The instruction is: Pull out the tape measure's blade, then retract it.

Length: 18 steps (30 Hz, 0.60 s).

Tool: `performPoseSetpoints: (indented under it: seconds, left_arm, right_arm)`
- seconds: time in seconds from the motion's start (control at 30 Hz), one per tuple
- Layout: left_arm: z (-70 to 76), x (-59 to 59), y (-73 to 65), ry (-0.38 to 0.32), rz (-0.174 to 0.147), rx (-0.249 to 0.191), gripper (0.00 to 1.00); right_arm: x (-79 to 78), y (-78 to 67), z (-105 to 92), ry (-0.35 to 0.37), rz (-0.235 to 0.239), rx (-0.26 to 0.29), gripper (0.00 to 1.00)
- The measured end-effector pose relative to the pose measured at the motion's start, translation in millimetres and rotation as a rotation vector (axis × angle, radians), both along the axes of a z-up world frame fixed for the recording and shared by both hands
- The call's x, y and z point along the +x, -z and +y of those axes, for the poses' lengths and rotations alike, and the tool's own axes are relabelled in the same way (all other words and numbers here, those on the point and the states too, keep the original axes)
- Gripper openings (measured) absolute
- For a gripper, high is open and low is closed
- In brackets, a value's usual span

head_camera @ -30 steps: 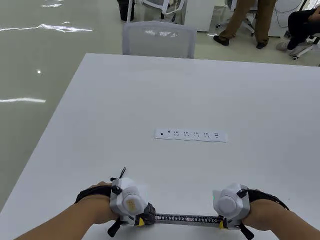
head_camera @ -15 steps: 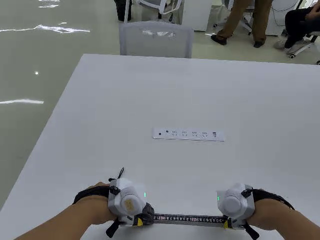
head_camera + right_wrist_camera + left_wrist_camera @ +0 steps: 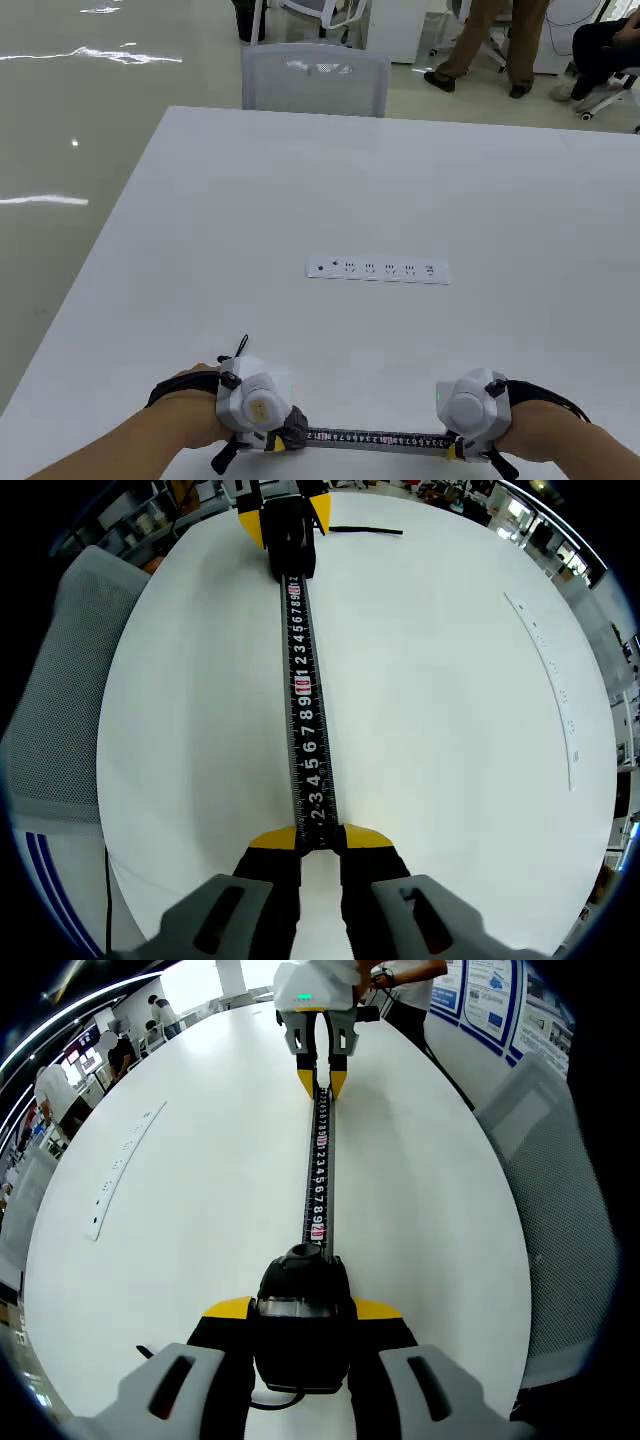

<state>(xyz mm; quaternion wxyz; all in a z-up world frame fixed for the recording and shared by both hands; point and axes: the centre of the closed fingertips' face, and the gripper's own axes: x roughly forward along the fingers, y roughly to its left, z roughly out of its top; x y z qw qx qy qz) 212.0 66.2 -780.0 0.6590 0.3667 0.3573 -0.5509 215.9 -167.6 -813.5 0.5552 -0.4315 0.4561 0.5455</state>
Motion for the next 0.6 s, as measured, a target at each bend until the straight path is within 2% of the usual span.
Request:
performPoseSetpoints:
  seconds: [0.17,0.27,0.37,0.4,0.47,0.6]
  left_arm:
    - [-0.1,0.0,-0.2,0.001,-0.004,-0.003,0.3]
    - [-0.3,0.0,-0.1,-0.003,-0.009,-0.009,0.31]
    - [0.1,-0.1,-1.0,-0.001,-0.017,-0.051,0.31]
    - [0.2,-0.9,-1.8,0.008,-0.025,-0.054,0.31]
    - [-0.8,-0.2,-1.8,-0.003,-0.017,-0.058,0.31]
    - [-1.1,-0.7,-1.4,0.011,-0.022,-0.047,0.31]
  right_arm:
    - [0.3,-1.5,0.4,0.03,0.003,0.008,0.14]
    - [-0.6,-2.5,0.9,-0.008,-0.001,0.0,0.15]
    - [-3.5,-5.8,1.9,-0.015,-0.001,0.004,0.15]
    - [-3.9,-6.9,1.3,-0.014,-0.001,0.015,0.15]
    - [-2.3,-5.2,0.7,-0.009,0.005,0.022,0.15]
    - [-1.5,-2.5,0.3,-0.008,0.013,0.011,0.15]
